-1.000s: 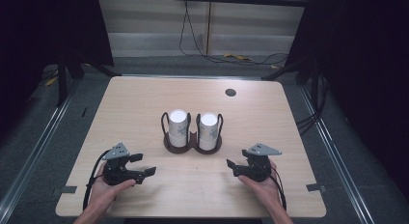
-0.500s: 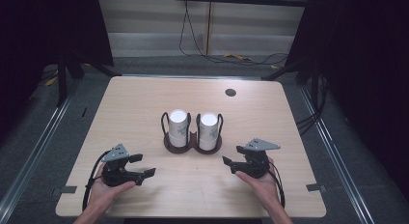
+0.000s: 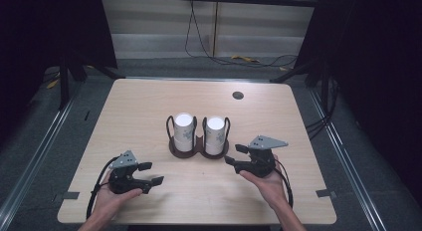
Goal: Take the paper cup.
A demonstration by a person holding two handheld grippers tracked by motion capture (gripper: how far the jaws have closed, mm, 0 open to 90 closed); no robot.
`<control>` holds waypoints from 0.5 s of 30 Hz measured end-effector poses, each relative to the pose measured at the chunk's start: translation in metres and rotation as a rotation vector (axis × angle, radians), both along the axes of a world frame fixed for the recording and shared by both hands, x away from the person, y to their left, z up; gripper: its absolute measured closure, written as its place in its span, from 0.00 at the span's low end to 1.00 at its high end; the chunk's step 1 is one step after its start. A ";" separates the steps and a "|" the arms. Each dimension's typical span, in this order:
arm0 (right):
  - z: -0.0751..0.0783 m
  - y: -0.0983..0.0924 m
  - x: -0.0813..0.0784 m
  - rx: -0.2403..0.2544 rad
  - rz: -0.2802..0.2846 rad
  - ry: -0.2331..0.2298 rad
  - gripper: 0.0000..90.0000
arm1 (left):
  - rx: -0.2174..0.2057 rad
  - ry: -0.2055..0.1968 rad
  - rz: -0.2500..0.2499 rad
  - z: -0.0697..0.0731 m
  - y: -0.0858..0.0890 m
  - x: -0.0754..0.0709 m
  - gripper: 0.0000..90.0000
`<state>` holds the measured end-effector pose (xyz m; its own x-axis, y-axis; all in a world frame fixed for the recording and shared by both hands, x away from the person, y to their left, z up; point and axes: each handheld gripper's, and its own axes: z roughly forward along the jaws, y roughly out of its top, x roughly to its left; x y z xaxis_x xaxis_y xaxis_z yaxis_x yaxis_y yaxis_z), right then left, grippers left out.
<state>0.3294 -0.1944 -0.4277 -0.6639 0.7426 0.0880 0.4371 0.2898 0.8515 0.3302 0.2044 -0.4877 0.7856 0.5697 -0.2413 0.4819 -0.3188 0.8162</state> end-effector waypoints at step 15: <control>0.033 0.008 0.021 0.069 0.024 -0.025 0.41 | 0.003 0.017 0.002 -0.001 -0.003 -0.001 0.27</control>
<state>0.3508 -0.1867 -0.3946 -0.6839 0.7194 0.1212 0.4091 0.2406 0.8802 0.3294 0.2014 -0.4883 0.7806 0.5717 -0.2526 0.4959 -0.3205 0.8070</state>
